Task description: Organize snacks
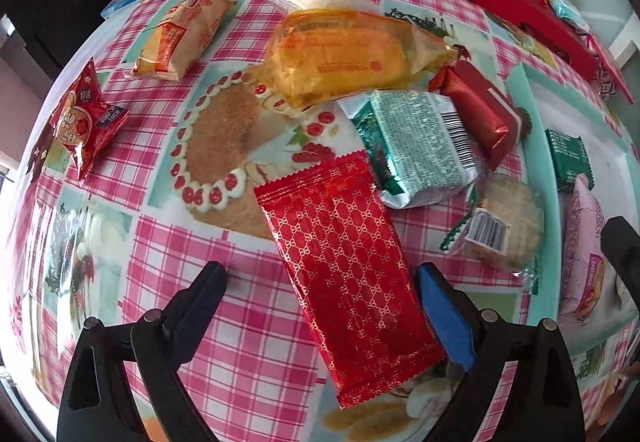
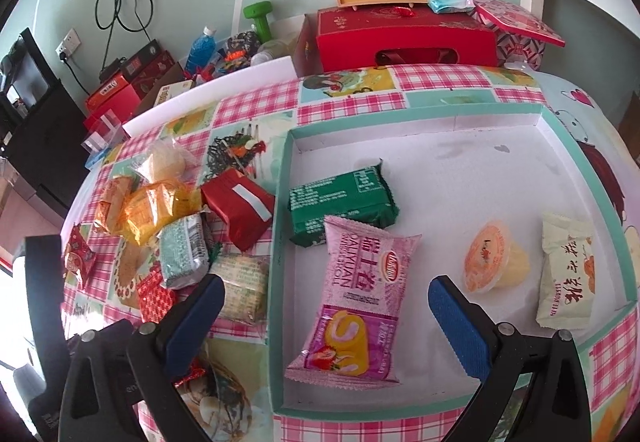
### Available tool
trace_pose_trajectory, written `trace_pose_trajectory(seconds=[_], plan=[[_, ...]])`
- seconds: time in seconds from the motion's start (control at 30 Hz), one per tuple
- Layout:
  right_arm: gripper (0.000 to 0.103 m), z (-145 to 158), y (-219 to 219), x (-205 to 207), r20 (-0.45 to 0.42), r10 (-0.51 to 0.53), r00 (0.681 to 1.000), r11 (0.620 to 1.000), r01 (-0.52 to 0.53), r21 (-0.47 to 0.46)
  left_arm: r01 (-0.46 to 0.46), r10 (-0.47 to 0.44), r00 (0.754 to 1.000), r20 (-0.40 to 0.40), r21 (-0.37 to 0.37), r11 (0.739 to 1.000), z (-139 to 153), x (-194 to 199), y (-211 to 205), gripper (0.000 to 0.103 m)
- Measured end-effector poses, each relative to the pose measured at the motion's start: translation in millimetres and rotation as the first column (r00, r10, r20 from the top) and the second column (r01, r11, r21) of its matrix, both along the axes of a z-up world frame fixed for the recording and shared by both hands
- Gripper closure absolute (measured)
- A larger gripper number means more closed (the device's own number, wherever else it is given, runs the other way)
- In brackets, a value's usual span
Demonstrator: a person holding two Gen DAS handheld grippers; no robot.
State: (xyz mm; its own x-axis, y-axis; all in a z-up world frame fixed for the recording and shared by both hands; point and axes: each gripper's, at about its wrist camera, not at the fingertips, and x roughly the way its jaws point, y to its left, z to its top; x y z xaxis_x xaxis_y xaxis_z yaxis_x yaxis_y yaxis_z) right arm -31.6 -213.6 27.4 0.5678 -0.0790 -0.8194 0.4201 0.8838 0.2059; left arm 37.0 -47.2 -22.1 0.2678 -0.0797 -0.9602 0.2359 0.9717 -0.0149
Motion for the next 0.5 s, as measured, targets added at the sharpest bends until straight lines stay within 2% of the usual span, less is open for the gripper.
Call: trace_pose_trajectory(seconds=[0.07,0.23,0.3,0.4,0.5], plan=[[0.0,0,5,4,0.005,0.018,1.0,1.0,-0.018,0.006,-0.028,0.028,1.0,-0.001,0.028,0.999,1,3,13,0.008],[0.001,4,25,11,0.041,0.076,0.996,0.997,-0.076,0.003,-0.091,0.091,0.996,-0.022,0.007,0.996,4,14,42,0.008],[0.005,7,36,15,0.052,0.116,0.992,0.993,-0.115,-0.017,-0.106,0.106,0.994,-0.027,-0.005,0.994,5,17,54,0.008],[0.015,6,55,22,0.041,0.18,0.983,0.982,-0.178,-0.057,-0.133,0.131,0.991,-0.037,-0.033,0.991,9,16,66,0.008],[0.025,-1,65,30,0.016,0.215,0.977,0.976,-0.214,-0.046,-0.165,0.162,0.986,-0.048,-0.059,0.985,11,23,84,0.008]])
